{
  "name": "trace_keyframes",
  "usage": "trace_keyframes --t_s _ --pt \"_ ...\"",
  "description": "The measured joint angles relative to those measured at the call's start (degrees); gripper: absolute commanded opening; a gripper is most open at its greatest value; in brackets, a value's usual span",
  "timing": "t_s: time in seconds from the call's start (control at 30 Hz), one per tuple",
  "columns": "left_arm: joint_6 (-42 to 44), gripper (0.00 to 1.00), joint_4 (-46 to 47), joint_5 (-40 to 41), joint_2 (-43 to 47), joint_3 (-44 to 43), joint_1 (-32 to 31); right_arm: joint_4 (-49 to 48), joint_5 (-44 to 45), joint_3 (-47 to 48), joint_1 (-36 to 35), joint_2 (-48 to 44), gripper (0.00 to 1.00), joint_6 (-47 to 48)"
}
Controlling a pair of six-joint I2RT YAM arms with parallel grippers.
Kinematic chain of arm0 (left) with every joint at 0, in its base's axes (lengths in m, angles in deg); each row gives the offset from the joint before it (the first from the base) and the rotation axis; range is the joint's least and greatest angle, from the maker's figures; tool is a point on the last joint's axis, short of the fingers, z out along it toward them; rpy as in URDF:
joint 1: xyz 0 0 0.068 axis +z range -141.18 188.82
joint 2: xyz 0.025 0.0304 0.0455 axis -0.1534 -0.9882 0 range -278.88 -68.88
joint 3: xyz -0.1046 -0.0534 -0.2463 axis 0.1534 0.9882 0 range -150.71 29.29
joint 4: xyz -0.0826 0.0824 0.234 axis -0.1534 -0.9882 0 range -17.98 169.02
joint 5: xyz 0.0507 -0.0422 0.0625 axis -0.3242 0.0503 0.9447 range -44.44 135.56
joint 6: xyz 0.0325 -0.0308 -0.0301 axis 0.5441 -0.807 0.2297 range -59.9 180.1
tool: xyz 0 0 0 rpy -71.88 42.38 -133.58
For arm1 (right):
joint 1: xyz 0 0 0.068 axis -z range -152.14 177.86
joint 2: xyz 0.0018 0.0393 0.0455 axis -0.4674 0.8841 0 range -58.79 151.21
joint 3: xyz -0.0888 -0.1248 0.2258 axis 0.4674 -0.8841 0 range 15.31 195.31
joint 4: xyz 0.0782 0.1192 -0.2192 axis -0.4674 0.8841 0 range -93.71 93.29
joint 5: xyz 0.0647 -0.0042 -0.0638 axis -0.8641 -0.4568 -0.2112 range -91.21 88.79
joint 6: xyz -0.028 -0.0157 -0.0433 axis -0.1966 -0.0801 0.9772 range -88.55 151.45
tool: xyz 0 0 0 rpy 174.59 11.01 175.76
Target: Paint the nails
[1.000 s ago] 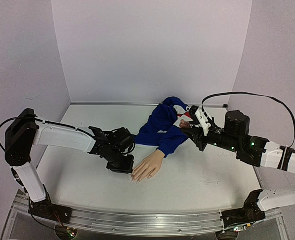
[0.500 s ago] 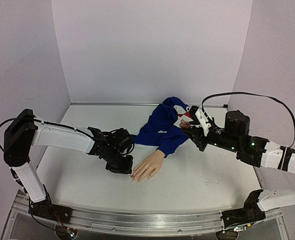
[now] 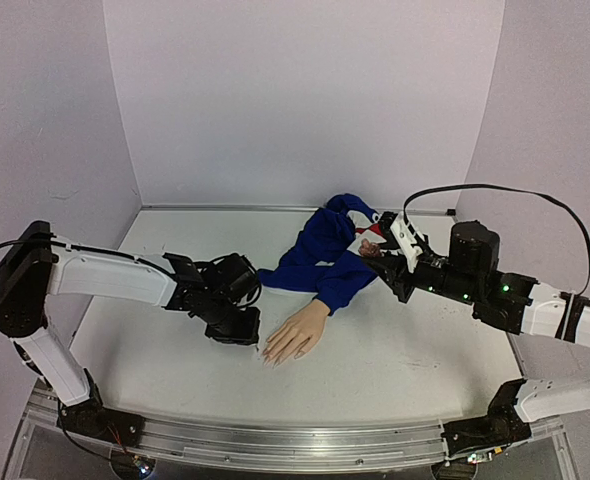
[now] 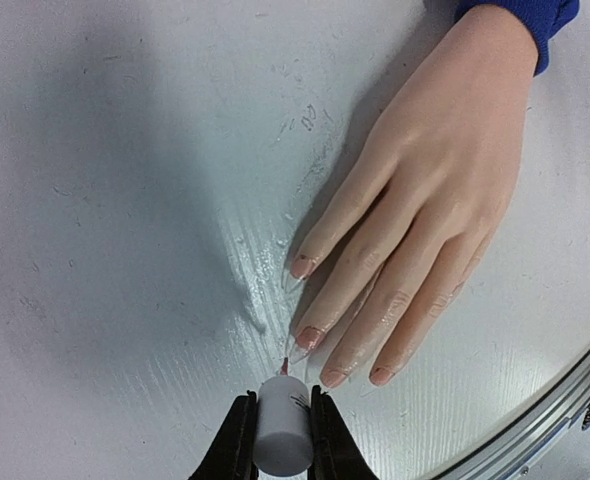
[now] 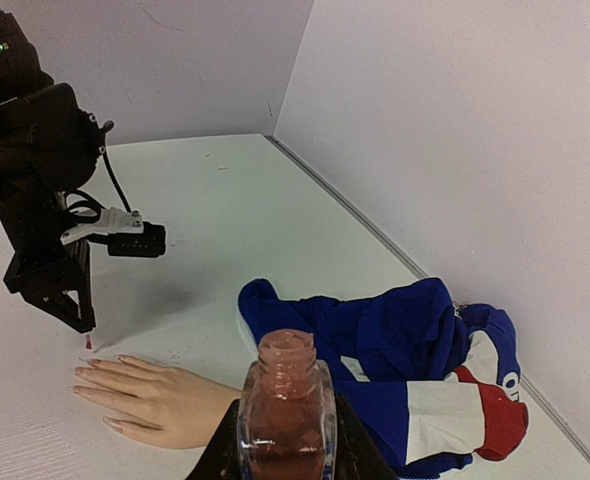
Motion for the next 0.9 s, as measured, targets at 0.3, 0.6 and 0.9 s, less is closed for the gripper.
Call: trace_keyframes --t_s 0.3,0.6,0.9 --pt "1.2 0.00 1.1 0.5 0.4 -0.1 0.0 0.0 0.0 0.0 0.0 0.2 0.00 0.0" --pt "2.0 0.00 1.8 0.1 -0.6 -1.3 0.0 0.0 0.0 0.0 0.0 0.2 0.00 0.0" --pt "2.9 0.00 1.9 -1.0 -2.2 -2.0 0.0 0.0 0.0 0.0 0.0 0.2 0.00 0.0"
